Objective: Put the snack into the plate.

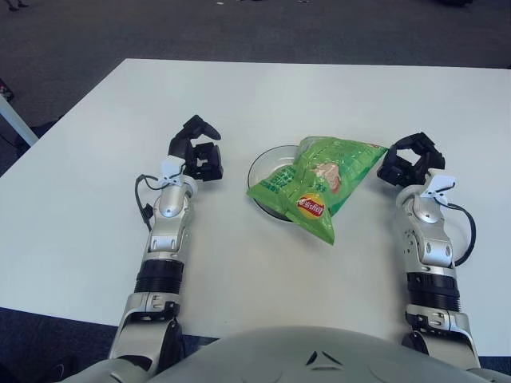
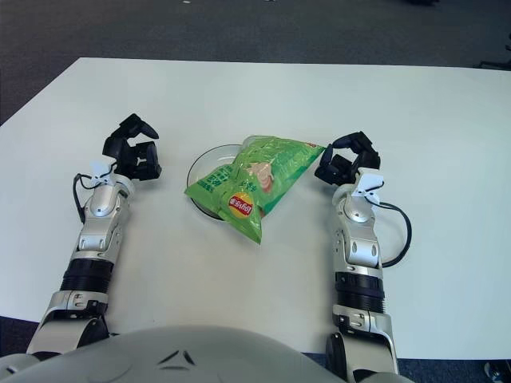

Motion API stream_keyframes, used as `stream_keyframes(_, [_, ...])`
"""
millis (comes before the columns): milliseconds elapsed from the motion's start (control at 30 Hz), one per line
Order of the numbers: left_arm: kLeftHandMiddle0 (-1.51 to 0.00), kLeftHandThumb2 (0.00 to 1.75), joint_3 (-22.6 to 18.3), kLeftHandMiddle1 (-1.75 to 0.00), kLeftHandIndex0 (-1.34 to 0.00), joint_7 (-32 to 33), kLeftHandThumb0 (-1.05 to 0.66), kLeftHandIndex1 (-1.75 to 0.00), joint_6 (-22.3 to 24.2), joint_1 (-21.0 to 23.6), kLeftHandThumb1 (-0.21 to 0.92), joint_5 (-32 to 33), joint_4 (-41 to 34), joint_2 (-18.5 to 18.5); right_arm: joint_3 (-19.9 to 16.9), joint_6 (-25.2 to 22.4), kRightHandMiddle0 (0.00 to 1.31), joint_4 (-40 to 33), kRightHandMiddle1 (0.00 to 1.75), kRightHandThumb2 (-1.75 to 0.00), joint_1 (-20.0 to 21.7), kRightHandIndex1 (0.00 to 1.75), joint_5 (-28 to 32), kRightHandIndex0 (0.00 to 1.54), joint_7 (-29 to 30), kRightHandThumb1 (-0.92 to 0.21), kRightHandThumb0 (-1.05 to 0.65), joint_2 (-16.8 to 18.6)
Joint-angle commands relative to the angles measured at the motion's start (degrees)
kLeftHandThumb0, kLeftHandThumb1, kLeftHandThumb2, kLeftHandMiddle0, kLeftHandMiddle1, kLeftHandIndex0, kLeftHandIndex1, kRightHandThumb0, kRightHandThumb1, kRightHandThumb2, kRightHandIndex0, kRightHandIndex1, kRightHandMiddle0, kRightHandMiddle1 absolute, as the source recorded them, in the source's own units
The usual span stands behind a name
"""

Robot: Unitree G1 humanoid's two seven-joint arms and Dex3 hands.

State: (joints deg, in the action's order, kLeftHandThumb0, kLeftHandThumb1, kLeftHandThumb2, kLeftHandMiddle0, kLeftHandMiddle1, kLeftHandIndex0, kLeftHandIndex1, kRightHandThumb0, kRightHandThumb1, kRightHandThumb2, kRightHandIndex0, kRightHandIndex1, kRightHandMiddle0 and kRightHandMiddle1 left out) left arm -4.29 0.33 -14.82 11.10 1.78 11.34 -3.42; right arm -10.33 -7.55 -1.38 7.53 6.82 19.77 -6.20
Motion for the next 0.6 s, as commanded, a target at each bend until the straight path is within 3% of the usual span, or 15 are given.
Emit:
stream_keyframes(0, [-1.34, 1.32, 0.79, -1.75, -0.61, 0.05, -0.48, -1.75, -0.63, -7.60, 0.32, 0.57, 5.35, 2.99, 0.72, 0.06, 0.66, 1.94, 1.75, -1.39, -7.20, 1.75, -0.51, 1.28, 0.27, -0.26, -0.50, 5.26])
stream_keyframes(267, [-1.33, 1.32, 1.03, -1.75, -0.61, 0.15, -0.48, -1.75, -0.82, -7.36, 0.32, 0.44, 5.74, 3.22, 1.02, 2.56, 0.65, 4.17, 1.75, -1.37, -6.97, 1.75, -1.78, 1.26, 0.68, -0.28, -0.50, 4.88])
stream_keyframes(567, [-1.34, 1.32, 1.25, -1.75, -0.61, 0.68, -0.48, -1.75, -0.68, -7.27, 0.32, 0.07, 5.93, 3.40, 1.89, 9.83, 0.67, 8.91, 1.75, -1.40, -6.66, 1.75, -5.36, 1.30, 1.71, -0.25, -0.51, 4.42])
